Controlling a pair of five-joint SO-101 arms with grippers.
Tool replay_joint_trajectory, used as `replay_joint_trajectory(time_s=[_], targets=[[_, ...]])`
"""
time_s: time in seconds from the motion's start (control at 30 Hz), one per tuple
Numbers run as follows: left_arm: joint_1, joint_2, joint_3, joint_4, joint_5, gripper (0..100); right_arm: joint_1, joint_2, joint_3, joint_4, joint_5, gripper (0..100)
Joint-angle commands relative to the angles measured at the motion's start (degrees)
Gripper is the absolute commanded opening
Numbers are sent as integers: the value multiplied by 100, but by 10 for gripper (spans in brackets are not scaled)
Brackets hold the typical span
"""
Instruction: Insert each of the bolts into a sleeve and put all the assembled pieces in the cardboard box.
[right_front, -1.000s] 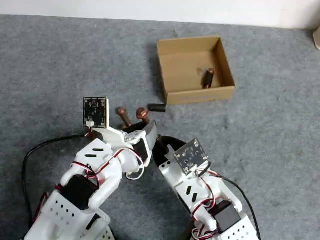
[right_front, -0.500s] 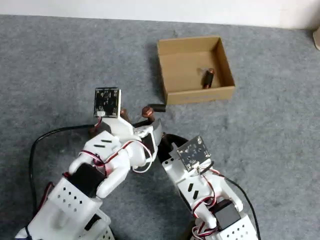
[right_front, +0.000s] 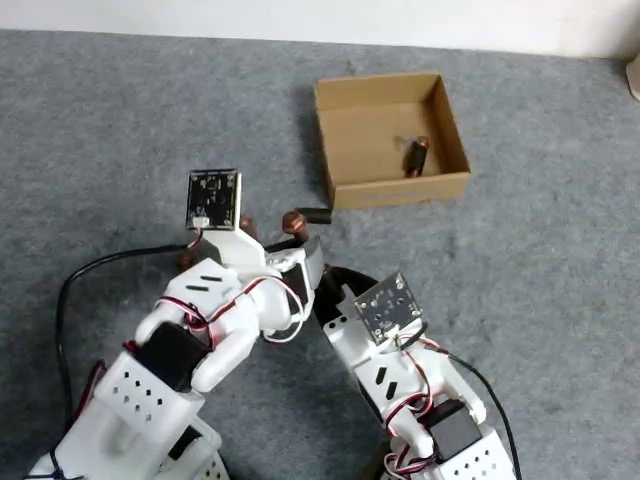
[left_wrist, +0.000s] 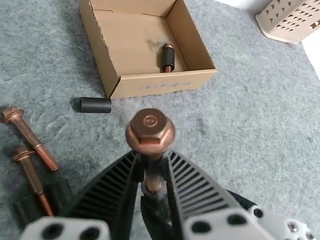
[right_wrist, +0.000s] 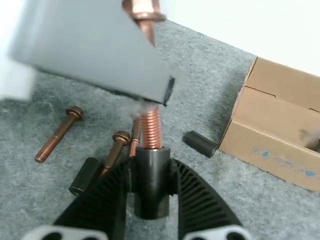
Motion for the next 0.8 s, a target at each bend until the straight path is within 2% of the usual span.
replay_joint_trajectory(time_s=[0.0,0.23,0.53,0.77], targets=[[-84,-40,-215,123,-70,6,119,-57,-295,-207,44,4],[-75,4,-646,466,-193,6,119,-57,-277,-207,35,4],[154,1692,-1736,1011,-237,6,180,-57,-268,-207,35,4],[321,1824,-2000,1398,-237,6,444,-57,-286,-207,9,4]])
